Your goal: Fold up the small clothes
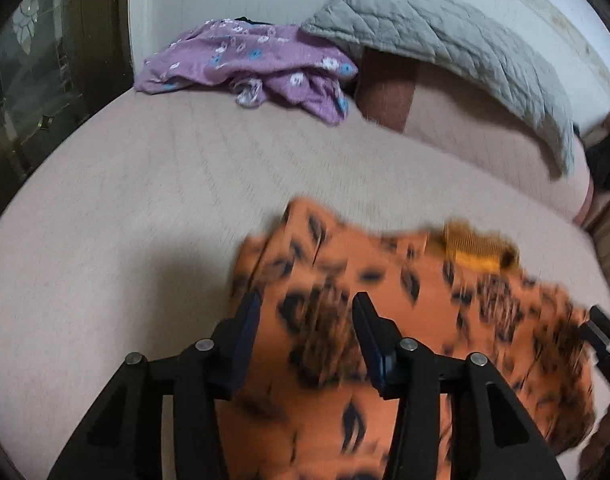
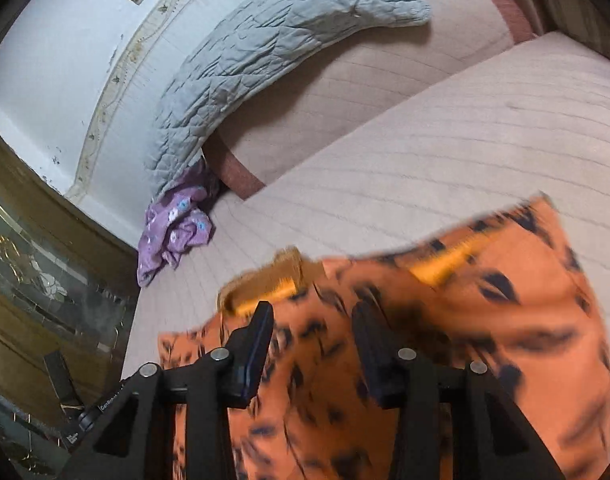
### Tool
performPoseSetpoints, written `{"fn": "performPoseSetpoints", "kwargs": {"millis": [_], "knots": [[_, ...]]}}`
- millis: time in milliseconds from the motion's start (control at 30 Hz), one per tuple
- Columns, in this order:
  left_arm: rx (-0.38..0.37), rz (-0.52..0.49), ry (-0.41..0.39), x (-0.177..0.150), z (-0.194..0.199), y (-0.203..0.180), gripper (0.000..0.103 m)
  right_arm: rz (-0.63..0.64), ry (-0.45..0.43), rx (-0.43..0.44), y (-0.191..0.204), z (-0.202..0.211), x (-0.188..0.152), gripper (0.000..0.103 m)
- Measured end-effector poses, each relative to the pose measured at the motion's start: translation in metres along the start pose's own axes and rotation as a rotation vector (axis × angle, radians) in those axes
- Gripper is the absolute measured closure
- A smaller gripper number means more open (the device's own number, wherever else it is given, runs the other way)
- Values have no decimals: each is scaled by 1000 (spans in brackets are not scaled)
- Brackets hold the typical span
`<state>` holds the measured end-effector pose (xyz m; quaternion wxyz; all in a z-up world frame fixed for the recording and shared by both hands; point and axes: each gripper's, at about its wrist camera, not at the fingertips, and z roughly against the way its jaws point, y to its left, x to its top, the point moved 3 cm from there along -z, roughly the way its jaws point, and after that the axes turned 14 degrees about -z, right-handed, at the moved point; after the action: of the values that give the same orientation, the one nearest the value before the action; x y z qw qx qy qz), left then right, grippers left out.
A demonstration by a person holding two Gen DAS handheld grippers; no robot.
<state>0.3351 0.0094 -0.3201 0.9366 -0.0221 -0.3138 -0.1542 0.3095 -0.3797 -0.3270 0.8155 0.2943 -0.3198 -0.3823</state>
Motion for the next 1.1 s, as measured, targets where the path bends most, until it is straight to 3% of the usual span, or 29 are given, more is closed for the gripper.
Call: {"fn": "performPoseSetpoints", "kwargs": {"millis": [100, 200, 267, 400, 500, 567, 633, 700, 767, 800, 833, 967, 1067, 1100], "knots": [[13, -36, 13, -23, 10, -3, 50, -1, 24, -34, -23, 25, -16, 58], [74, -59, 93, -55, 9, 3, 41, -43, 72, -143, -69, 44, -33, 57], [93, -47, 126, -71, 7, 14, 36, -91, 63, -118, -94, 61, -41, 66], [83, -3, 87, -80, 27, 31, 35, -156, -5, -115, -123, 109, -50, 62], [64, 41, 15, -82, 47, 34, 35, -216, -20, -15, -127, 131, -58, 59], [29, 43, -56, -78, 62, 27, 35, -183, -44, 39, -115, 140, -61, 55], [-2, -8, -85, -76, 68, 11, 34, -135, -29, 57, -99, 136, -65, 50], [-3, -100, -34, -78, 54, -9, 32, -137, 4, 37, -93, 118, -70, 49], [50, -175, 61, -85, 29, -20, 28, -221, 92, -22, -107, 91, -74, 48], [81, -202, 64, -85, 24, -22, 20, -285, 137, -39, -118, 78, -78, 48], [104, -221, 58, -84, 22, -23, 19, -330, 143, -20, -124, 75, -79, 48], [18, -157, 13, -75, 32, -16, 19, -343, 112, 86, -109, 89, -73, 43], [-52, -103, -74, -67, 48, -11, 19, -401, 173, 172, -105, 85, -77, 28], [-59, -103, -86, -66, 50, -12, 19, -435, 186, 180, -108, 81, -79, 28]]}}
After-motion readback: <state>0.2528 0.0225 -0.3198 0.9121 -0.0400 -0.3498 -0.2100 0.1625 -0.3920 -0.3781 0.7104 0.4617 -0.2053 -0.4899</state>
